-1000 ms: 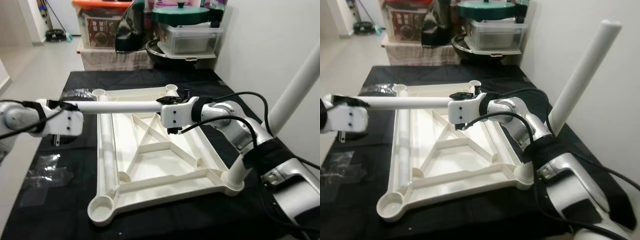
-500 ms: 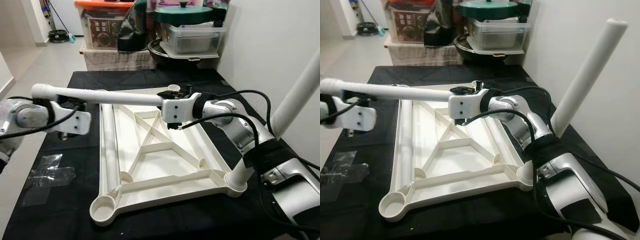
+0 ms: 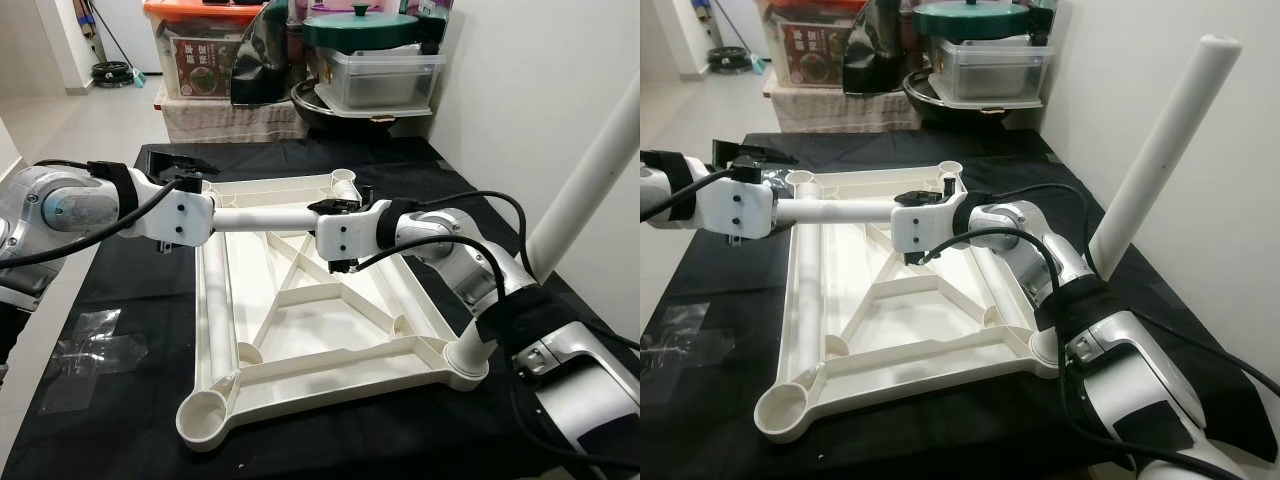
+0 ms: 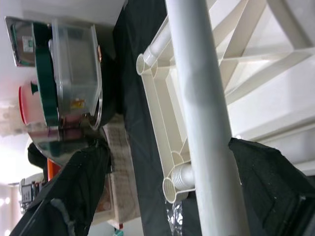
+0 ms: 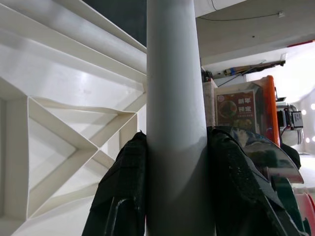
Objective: Building children table
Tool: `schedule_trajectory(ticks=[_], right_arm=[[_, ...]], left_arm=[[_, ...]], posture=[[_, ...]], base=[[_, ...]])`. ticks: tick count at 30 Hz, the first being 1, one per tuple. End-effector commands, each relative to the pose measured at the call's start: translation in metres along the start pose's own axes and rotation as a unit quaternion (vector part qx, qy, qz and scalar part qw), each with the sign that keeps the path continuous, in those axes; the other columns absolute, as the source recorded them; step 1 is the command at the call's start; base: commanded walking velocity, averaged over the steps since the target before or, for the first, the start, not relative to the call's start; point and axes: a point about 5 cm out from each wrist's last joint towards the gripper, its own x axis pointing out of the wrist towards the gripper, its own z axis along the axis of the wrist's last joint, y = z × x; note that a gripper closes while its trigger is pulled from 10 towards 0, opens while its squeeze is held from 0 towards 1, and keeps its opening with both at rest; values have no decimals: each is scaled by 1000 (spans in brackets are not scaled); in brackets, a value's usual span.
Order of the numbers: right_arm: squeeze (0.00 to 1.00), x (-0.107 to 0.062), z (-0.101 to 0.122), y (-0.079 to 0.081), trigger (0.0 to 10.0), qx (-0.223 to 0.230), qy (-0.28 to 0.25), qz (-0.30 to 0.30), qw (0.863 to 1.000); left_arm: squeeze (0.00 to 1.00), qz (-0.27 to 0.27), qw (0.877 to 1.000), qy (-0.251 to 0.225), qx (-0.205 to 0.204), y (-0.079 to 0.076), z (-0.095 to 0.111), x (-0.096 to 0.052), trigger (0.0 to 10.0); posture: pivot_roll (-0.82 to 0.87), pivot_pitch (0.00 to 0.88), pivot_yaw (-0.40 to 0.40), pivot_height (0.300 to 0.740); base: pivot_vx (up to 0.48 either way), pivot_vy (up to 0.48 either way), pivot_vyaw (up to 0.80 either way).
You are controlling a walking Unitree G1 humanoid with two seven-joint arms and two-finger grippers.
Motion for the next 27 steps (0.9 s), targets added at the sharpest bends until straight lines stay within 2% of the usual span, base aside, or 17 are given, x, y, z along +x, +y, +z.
schedule_trajectory(ticks=[1,2,3,5,6,8,12,14,16,18,27], right_arm=[[0,-2,0,-1,0,7,-2,-4,1000],[0,-2,0,-1,0,9,-3,-5,1000],[0,-2,0,-1,0,9,-3,-5,1000],[0,-4,2,-2,0,11,-6,-7,1000],[0,-4,2,-2,0,11,-6,-7,1000],[0,-4,4,-3,0,13,-10,-9,1000],[0,-5,6,-4,0,16,-16,-13,1000],[0,-6,13,-7,0,22,-35,-19,999],[0,-6,13,-7,0,22,-35,-19,999],[0,-9,20,-7,0,24,-58,-11,998],[0,-15,32,-4,0,33,-103,7,994]], left_arm=[[0,-4,999,32,1,1,-11,-6,10000],[0,-20,998,55,-7,-5,-20,-9,10000],[0,-20,998,55,-7,-5,-20,-9,10000],[0,-51,993,108,-17,-21,-39,-13,10000],[0,-51,993,108,-17,-21,-39,-13,10000],[0,-67,988,134,-29,-32,-51,-15,10000],[0,-73,986,147,-34,-39,-59,-14,10000],[0,-80,981,171,-39,-50,-72,-13,10000],[0,-80,981,171,-39,-50,-72,-13,10000],[0,-81,978,188,-34,-55,-81,-13,10000],[0,-62,976,209,-21,-53,-91,-11,10000]], posture=[[50,0,-54,740],[50,0,-54,740],[50,0,-54,740],[45,0,-51,740],[45,0,-51,740],[43,0,-51,740],[42,0,-50,740],[36,0,-47,740],[36,0,-47,740],[28,0,-44,740],[19,0,-41,740]], base=[[0,0,0],[0,0,0],[0,0,0],[0,0,0],[0,0,0],[0,0,0],[0,0,0],[0,0,0],[0,0,0],[0,0,0],[0,0,0]])
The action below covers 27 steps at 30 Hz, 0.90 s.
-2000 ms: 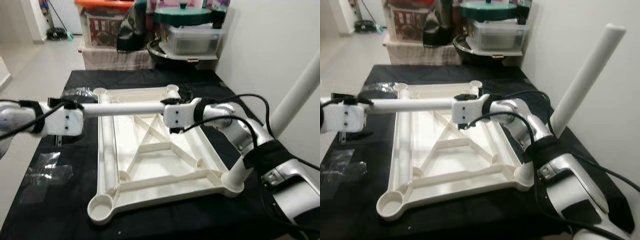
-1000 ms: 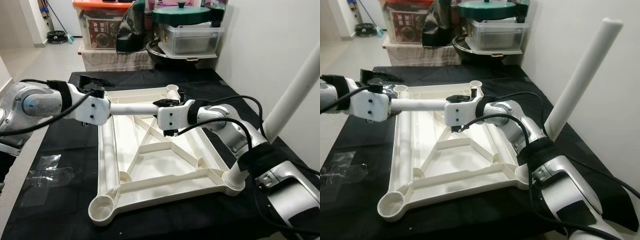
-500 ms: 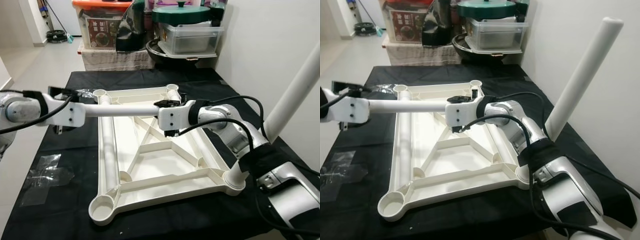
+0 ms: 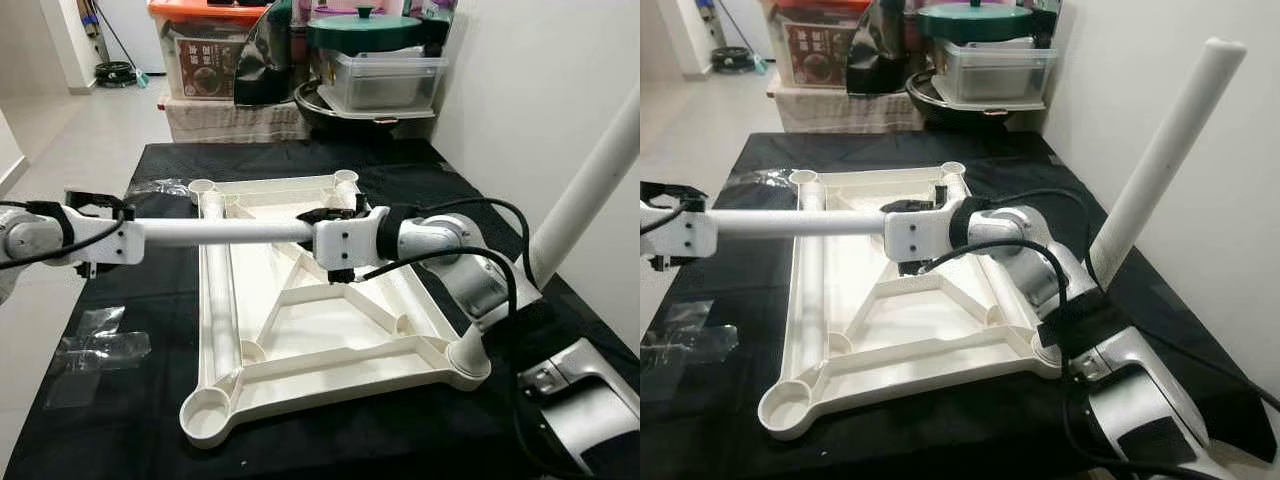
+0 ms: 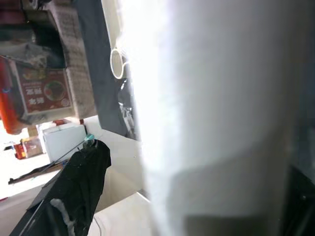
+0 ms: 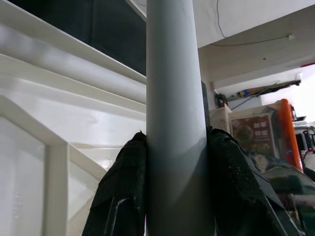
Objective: Building children table
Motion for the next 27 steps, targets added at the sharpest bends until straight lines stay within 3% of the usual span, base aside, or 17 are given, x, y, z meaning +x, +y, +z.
schedule_trajectory(ticks=[1,2,3,16,17,19,20,22,23,24,27], right_arm=[[0,-3,15,-8,0,-6,-43,-18,999],[0,-4,16,-7,0,-5,-47,-17,999],[0,-4,16,-8,0,-3,-50,-17,999],[0,-4,16,-12,0,13,-47,-37,998],[0,-2,14,-15,4431,19,-38,-58,997],[0,-2,12,-17,4431,23,-31,-72,997],[0,-1,12,-18,10000,31,-34,-83,995],[0,-1,12,-19,10000,36,-37,-89,995],[1000,-3,10,-22,10000,55,-39,-107,992],[1000,-5,8,-25,10000,54,-33,-125,990],[1000,-7,0,-29,10000,39,-6,-150,988]], left_arm=[[0,-8,1000,-2,7,-5,2,5,10000],[0,-9,1000,0,7,-5,2,6,6902],[0,-22,1000,-2,6,-9,1,6,0],[0,-14,999,-30,-29,-13,-1,6,0],[0,-12,999,-31,-38,-13,-1,7,0],[0,-11,999,-32,-43,-14,-1,7,0],[0,3,998,-27,-51,-13,-3,7,0],[0,13,998,-24,-57,-12,-4,7,0],[0,22,998,-12,-65,-13,-8,6,4549],[0,19,998,-6,-65,-15,-11,5,10000],[0,13,998,6,-55,-18,-17,1,10000]], posture=[[19,0,-41,740],[19,0,-41,740],[17,0,-41,740],[28,0,-50,740],[28,0,-52,740],[29,0,-53,740],[30,0,-54,740],[30,0,-54,740],[33,0,-59,740],[34,0,-61,740],[33,0,-62,740]], base=[[0,0,0],[0,0,0],[0,0,0],[0,0,0],[0,0,0],[0,0,0],[0,0,0],[0,0,0],[0,0,0],[0,0,0],[0,0,0]])
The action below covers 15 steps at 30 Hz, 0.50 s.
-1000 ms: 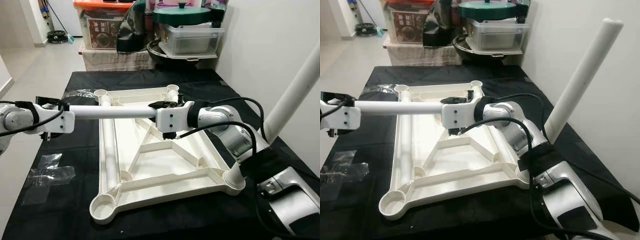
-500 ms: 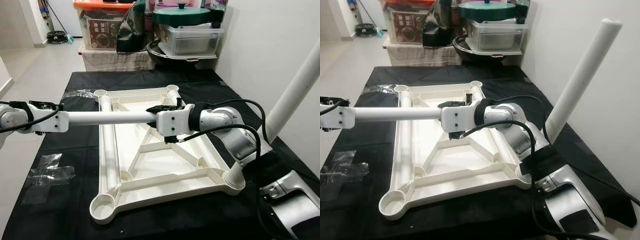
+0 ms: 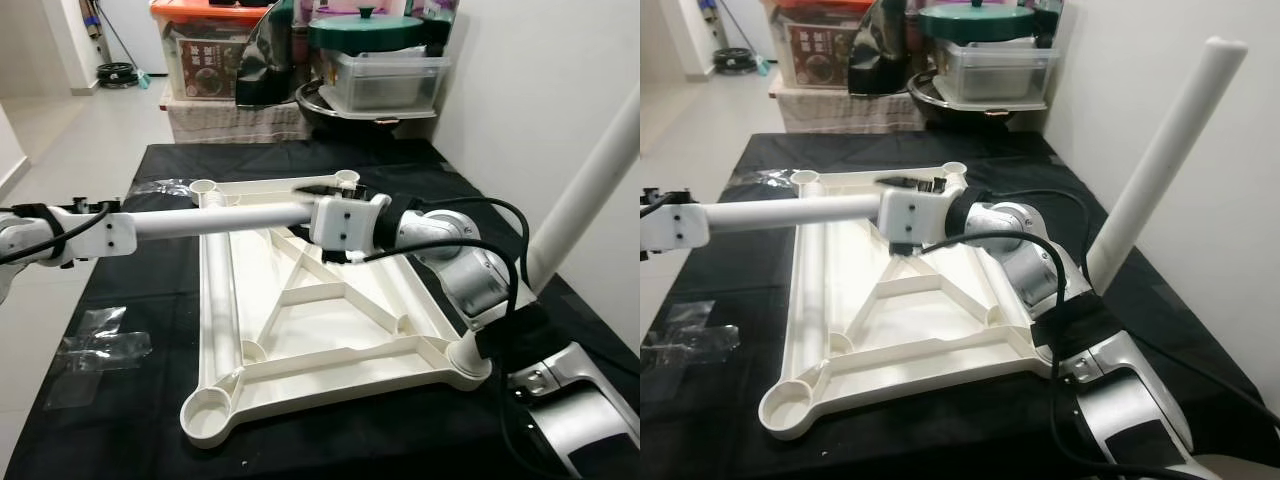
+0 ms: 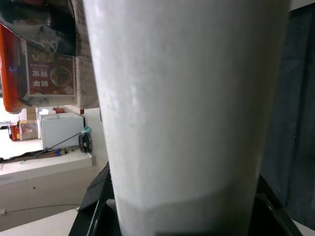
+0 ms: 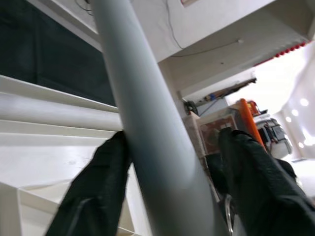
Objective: Building children table
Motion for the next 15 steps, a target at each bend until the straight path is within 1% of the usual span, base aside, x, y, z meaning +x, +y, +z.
schedule_trajectory(ticks=[1,2,4,5,6,7,8,9,10,11,12,13,14,15], right_arm=[[1000,-4,-5,-13,10000,-7,18,-40,999],[1000,-5,-8,-14,10000,-16,31,-43,998],[1000,-7,-19,-19,10000,-26,68,-73,995],[1000,-9,-24,-22,10000,-19,88,-101,991],[1000,-10,-30,-23,10000,-1,106,-121,987],[1000,-10,-30,-23,10000,-1,106,-121,987],[1000,-11,-34,-23,10000,12,116,-131,985],[1000,-11,-37,-16,10000,72,109,-133,983],[1000,-11,-37,-16,10000,72,109,-133,983],[1000,-10,-39,-11,10000,114,99,-131,980],[1000,-10,-39,-11,10000,114,99,-131,980],[996,-11,-40,0,10000,167,84,-118,975],[996,-11,-40,0,10000,167,84,-118,975],[373,-13,-43,17,10000,232,69,-96,966]], left_arm=[[0,-16,1000,11,14,-8,-6,-2,10000],[0,-15,1000,16,21,-8,-7,-3,10000],[0,-11,999,29,16,-9,-15,-8,10000],[0,-12,999,36,9,-12,-21,-13,10000],[0,-14,999,42,2,-16,-26,-17,10000],[0,-14,999,42,2,-16,-26,-17,10000],[0,-15,999,45,-1,-18,-28,-19,10000],[0,-12,999,49,-18,-24,-33,-23,10000],[0,-12,999,49,-18,-24,-33,-23,10000],[0,-8,998,50,-30,-27,-36,-26,10000],[0,-8,998,50,-30,-27,-36,-26,10000],[0,1,997,57,-49,-32,-41,-30,10000],[0,1,997,57,-49,-32,-41,-30,10000],[0,21,994,66,-80,-38,-48,-37,10000]], posture=[[33,0,-62,740],[33,0,-62,740],[37,0,-65,740],[39,0,-66,740],[40,0,-68,740],[40,0,-68,740],[41,0,-69,740],[45,0,-74,740],[45,0,-74,740],[45,0,-74,740],[45,0,-74,740],[51,0,-83,740],[51,0,-83,740],[59,0,-91,740]], base=[[0,0,0],[0,0,0],[0,0,0],[0,0,0],[0,0,0],[0,0,0],[0,0,0],[0,0,0],[0,0,0],[0,0,0],[0,0,0],[0,0,0],[0,0,0],[0,0,0]])
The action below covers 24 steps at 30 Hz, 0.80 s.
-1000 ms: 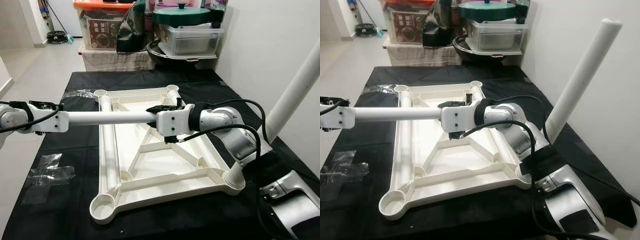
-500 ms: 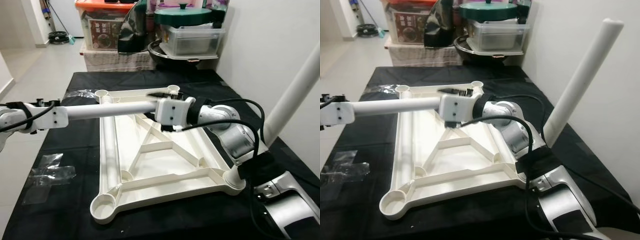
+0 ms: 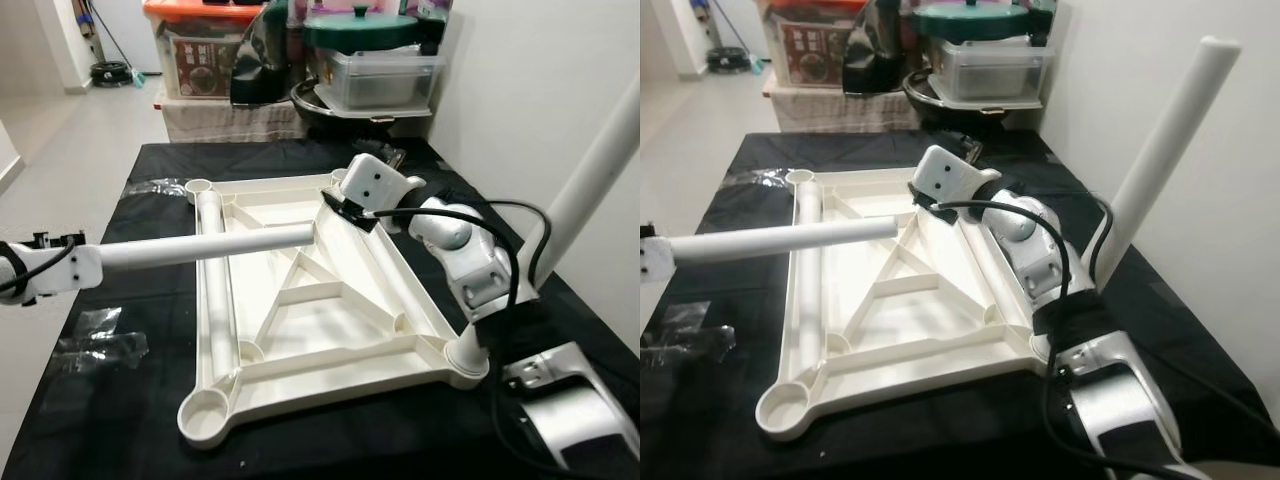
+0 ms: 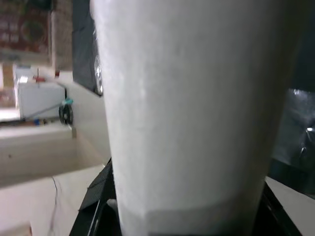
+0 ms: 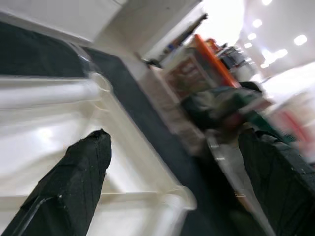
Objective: Building children table
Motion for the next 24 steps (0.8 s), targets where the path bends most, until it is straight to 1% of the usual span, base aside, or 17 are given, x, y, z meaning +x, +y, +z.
schedule_trajectory(ticks=[1,2,3,4,6,7,8,10,11,13,14,15,17,18,19,21,24], right_arm=[[373,-5,-8,7,10000,51,2,18,999],[0,-7,-15,16,10000,109,9,29,994],[0,-8,-20,23,10000,162,15,37,986],[0,-8,-20,23,10000,162,15,37,986],[0,-7,-24,44,10000,351,5,46,935],[0,-7,-23,51,10000,404,-4,51,913],[0,-7,-23,51,10000,404,-4,51,913],[0,-5,-19,61,10000,486,-25,48,872],[0,-5,-19,61,10000,486,-25,48,872],[0,-3,-12,67,10000,561,-53,45,825],[0,-2,-9,68,10000,580,-63,46,811],[0,-2,-9,68,10000,580,-63,46,811],[0,-1,2,70,10000,631,-96,56,767],[0,-1,2,70,10000,631,-96,56,767],[0,0,21,74,10000,653,-134,83,741],[0,-1,35,79,10000,649,-163,112,734],[0,-2,41,83,10000,643,-168,130,736]], left_arm=[[0,29,999,4,-24,6,-6,-7,10000],[0,51,998,1,-48,4,-9,-11,10000],[0,71,995,-3,-69,4,-9,-14,10000],[0,71,995,-3,-69,4,-9,-14,10000],[0,143,978,-28,-150,0,-4,-18,10000],[0,165,969,-37,-179,-2,-2,-20,10000],[0,165,969,-37,-179,-2,-2,-20,10000],[0,194,949,-59,-243,-15,8,-19,10000],[0,194,949,-59,-243,-15,8,-19,10000],[0,197,930,-86,-298,-30,24,-15,10000],[0,196,926,-94,-310,-34,30,-14,10000],[0,196,926,-94,-310,-34,30,-14,10000],[0,188,909,-129,-348,-40,50,-7,10000],[0,188,909,-129,-348,-40,50,-7,10000],[0,167,889,-178,-388,-45,82,2,10000],[0,152,879,-211,-399,-45,105,10,10000],[0,144,873,-225,-407,-44,116,13,10000]], posture=[[59,0,-91,740],[59,0,-91,740],[64,0,-100,740],[64,0,-100,740],[76,0,-112,740],[77,0,-112,740],[77,0,-112,740],[82,0,-126,740],[82,0,-126,740],[85,0,-130,740],[85,0,-130,740],[85,0,-130,740],[84,0,-129,740],[84,0,-129,740],[79,0,-125,740],[77,0,-122,740],[73,0,-117,740]], base=[[0,0,0],[0,0,0],[0,0,0],[0,0,0],[0,0,0],[0,0,0],[0,0,0],[0,0,0],[0,0,0],[0,0,0],[0,0,0],[0,0,0],[0,0,0],[0,0,0],[0,0,0],[0,0,0],[0,0,0]])
